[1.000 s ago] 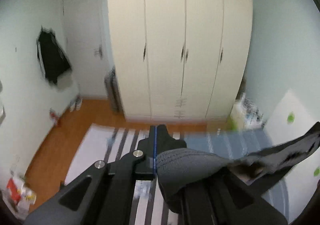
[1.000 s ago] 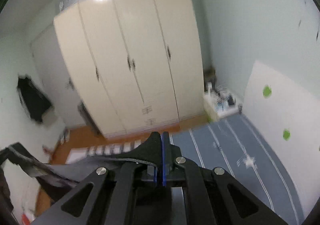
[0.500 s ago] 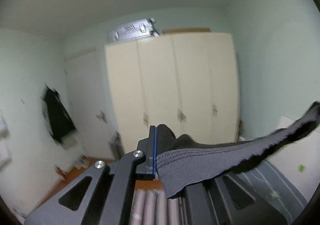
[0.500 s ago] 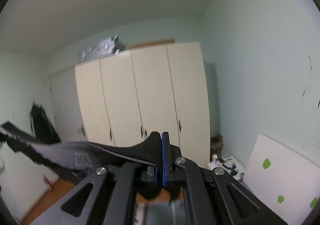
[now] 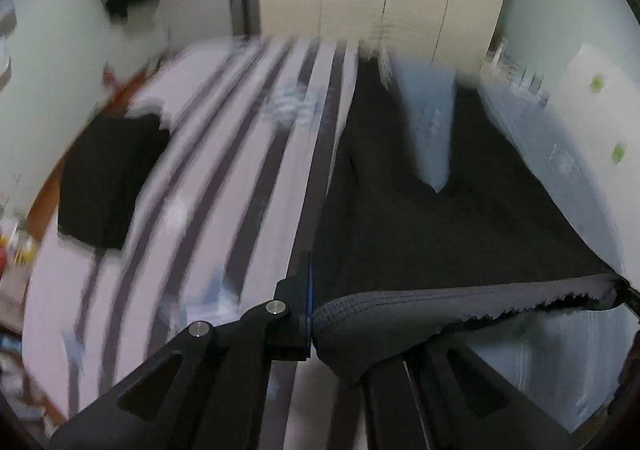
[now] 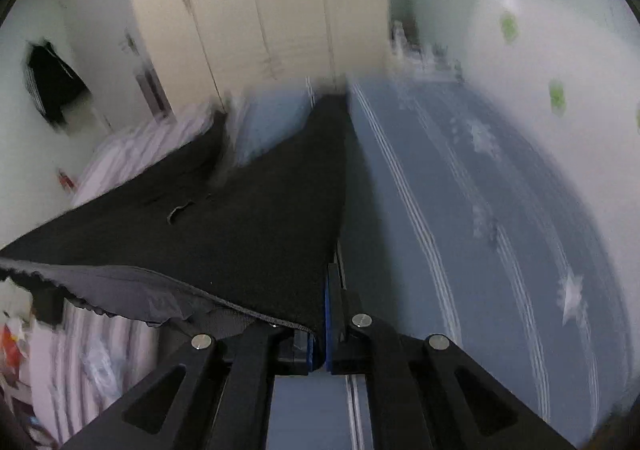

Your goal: Fold clothes

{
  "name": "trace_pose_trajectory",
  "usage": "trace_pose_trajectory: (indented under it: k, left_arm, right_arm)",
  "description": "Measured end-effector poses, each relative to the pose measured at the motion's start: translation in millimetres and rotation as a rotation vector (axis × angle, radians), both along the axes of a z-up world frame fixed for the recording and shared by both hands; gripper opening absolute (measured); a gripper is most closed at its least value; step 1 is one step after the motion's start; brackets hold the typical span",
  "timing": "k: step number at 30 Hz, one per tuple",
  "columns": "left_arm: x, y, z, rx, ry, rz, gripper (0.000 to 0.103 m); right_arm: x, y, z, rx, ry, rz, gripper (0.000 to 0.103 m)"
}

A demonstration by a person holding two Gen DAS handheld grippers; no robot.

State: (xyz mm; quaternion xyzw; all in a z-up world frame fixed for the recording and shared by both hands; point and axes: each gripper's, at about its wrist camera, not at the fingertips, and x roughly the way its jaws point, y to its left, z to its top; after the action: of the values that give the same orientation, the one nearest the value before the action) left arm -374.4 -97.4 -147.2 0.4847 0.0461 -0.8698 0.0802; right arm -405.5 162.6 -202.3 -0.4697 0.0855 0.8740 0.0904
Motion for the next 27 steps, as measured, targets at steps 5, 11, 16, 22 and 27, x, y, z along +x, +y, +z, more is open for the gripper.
trace_pose_trajectory:
  k: [5, 11, 16, 22, 27]
  left_arm:
    - [62.0, 4.3, -93.4, -0.04, -0.114, -0.012, 0.001]
    - [112.4, 9.6, -111.2, -0.053, -0.124, -0.036, 0.001]
    - [164.7, -6.2, -133.9, -0.042, -0.194, -0.042, 0.001]
    - [195.3, -18.4, -159.0, 0.033, -0.297, -0.028, 0.033]
    - [212.6, -25.5, -125.1, 0.063, -0.242, -0.017, 0.057]
  right_arm:
    - [83.1, -16.6, -138.8, -0.022, -0.238, -0.057, 0.002]
    - [127.8, -26.8, -158.9, 0.005, -0.237, -0.072, 0.002]
    - [160.8, -25.5, -155.6, -0.007, -0.258, -0.064, 0.002]
    - [213.5, -45.9, -192.3, -0.029, -0.404, 0.002, 0.013]
    - [221.9, -47.9, -172.8, -0.022, -0.412, 0.006, 0.039]
